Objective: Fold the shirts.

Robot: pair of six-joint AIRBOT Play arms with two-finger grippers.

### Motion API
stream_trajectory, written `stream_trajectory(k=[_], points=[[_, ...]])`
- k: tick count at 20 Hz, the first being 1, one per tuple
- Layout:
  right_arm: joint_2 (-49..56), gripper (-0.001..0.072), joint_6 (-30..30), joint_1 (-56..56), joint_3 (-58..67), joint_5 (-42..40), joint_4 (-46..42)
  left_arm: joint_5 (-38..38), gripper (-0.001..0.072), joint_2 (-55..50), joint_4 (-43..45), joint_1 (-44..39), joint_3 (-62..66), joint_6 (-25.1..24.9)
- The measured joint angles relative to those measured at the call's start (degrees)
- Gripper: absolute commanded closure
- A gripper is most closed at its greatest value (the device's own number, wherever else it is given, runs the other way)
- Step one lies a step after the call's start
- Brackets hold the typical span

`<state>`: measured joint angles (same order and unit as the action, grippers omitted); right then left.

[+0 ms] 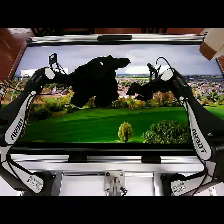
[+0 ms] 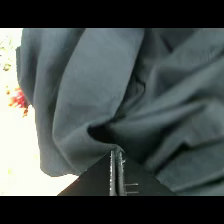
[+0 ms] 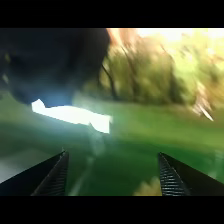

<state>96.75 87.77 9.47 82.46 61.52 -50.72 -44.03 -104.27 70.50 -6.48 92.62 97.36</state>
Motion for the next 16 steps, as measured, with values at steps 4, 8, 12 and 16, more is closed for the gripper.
stream_trajectory(k=[4, 8, 12, 16], points=[[5.42, 0.0059, -0.63, 2.36, 0.0, -4.55, 8.11, -9.05, 0.0663, 1.95, -0.02, 0.0, 0.74, -7.02], [9.22, 0.006, -0.31, 4.87, 0.0, -9.68, 14.4, -12.72, 0.0663, 3.43, -0.02, -0.42, 0.94, -10.19], [11.65, 0.006, 0.37, 7.67, 0.0, -14.01, 18.67, -13.97, 0.0663, 4.24, -0.02, -0.7, 0.98, -11.15], [10.93, 0.006, -0.35, 8.26, -0.02, -13.84, 19.3, -14.97, 0.0663, 4.39, -0.07, -1.18, 0.98, -11.87]])
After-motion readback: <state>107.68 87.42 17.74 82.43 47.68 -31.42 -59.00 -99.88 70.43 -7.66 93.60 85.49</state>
